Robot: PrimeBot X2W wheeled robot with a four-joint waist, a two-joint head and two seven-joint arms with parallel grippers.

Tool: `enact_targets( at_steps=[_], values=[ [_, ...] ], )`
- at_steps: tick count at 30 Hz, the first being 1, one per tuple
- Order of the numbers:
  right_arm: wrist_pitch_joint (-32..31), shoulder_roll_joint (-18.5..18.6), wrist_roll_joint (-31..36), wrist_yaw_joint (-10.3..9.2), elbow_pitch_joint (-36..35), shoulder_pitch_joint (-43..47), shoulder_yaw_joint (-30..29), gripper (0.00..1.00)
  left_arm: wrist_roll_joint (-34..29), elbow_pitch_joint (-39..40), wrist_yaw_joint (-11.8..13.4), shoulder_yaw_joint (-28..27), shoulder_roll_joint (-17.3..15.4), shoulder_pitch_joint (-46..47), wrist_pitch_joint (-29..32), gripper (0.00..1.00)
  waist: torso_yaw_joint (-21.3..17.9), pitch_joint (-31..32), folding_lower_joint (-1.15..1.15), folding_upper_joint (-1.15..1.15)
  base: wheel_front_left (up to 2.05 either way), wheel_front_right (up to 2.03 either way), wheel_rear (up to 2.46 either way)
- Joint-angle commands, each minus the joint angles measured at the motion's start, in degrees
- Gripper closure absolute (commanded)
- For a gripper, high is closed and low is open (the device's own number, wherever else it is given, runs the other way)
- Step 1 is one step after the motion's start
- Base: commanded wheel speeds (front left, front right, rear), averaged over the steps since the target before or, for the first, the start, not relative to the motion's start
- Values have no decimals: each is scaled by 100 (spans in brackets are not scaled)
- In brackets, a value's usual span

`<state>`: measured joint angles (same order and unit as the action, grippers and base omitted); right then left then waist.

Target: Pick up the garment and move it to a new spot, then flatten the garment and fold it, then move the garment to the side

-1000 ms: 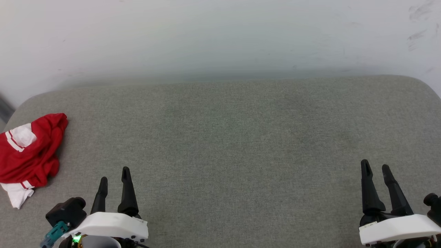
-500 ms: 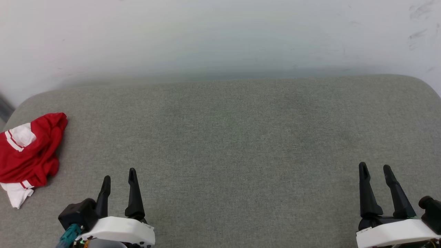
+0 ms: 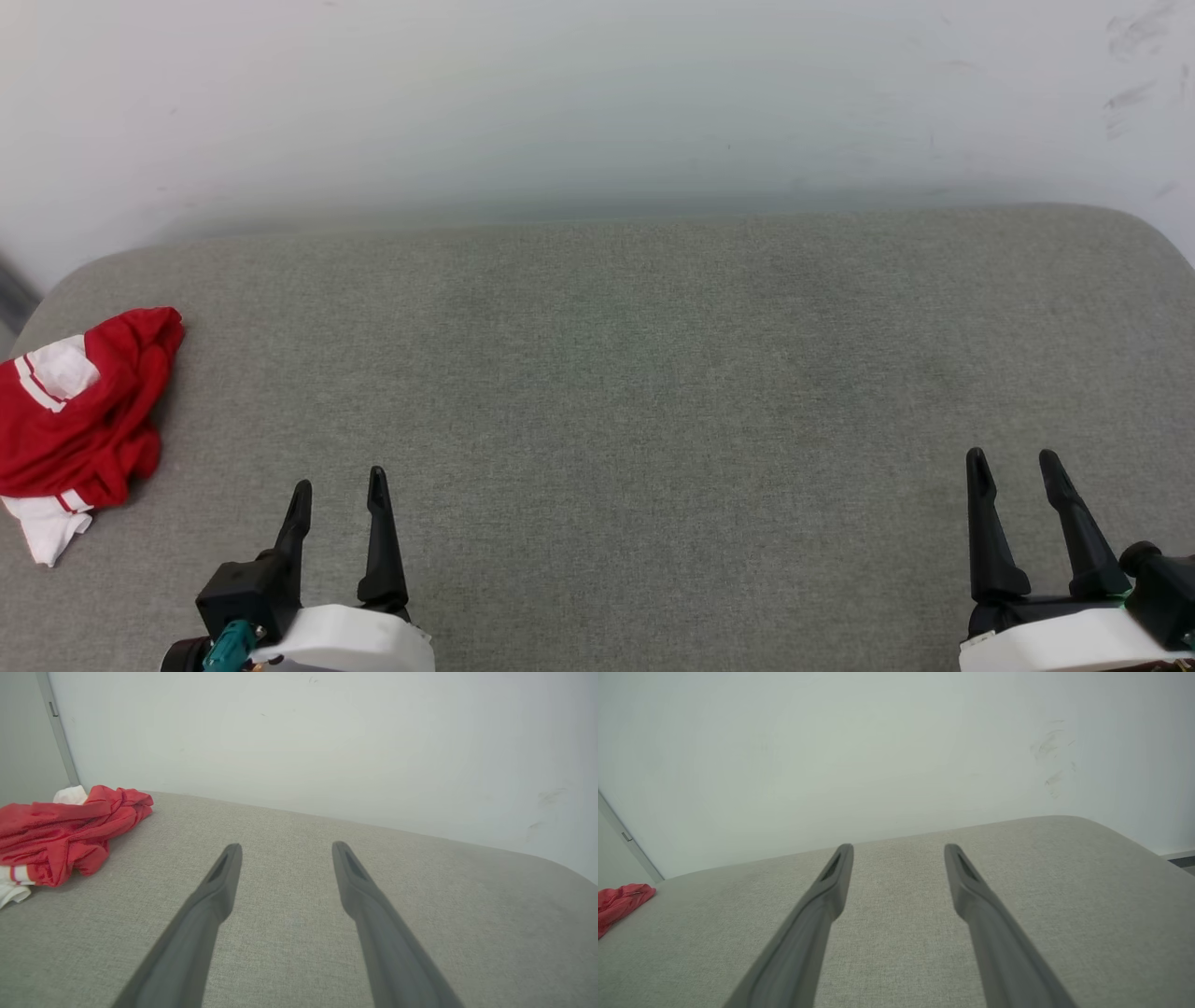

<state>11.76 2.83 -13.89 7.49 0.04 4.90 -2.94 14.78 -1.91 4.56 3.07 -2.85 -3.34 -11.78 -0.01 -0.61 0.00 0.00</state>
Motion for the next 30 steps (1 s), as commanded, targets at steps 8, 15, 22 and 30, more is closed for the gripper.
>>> enact_targets(
  at_steps=[8, 15, 22, 30],
  values=[
    [123, 9, 323, -1, -107, 117, 9, 0, -391, -36, -19, 29, -13, -92, -122, 0, 2, 21, 0, 0, 0, 0, 0],
    [202, 9, 564, -1, -140, 177, 15, 0, -691, -55, -10, 35, -10, -147, -201, 0, 2, 29, 0, 0, 0, 0, 0],
    [275, 8, 726, -1, -163, 231, 14, 0, -932, -97, -43, 52, -8, -192, -271, 0, -4, 30, 0, 0, 0, 0, 0],
    [358, 8, 859, -1, -199, 262, 25, 0, -1125, -168, -23, 80, -7, -208, -356, 0, 5, 31, 0, 0, 0, 0, 0]
  ],
)
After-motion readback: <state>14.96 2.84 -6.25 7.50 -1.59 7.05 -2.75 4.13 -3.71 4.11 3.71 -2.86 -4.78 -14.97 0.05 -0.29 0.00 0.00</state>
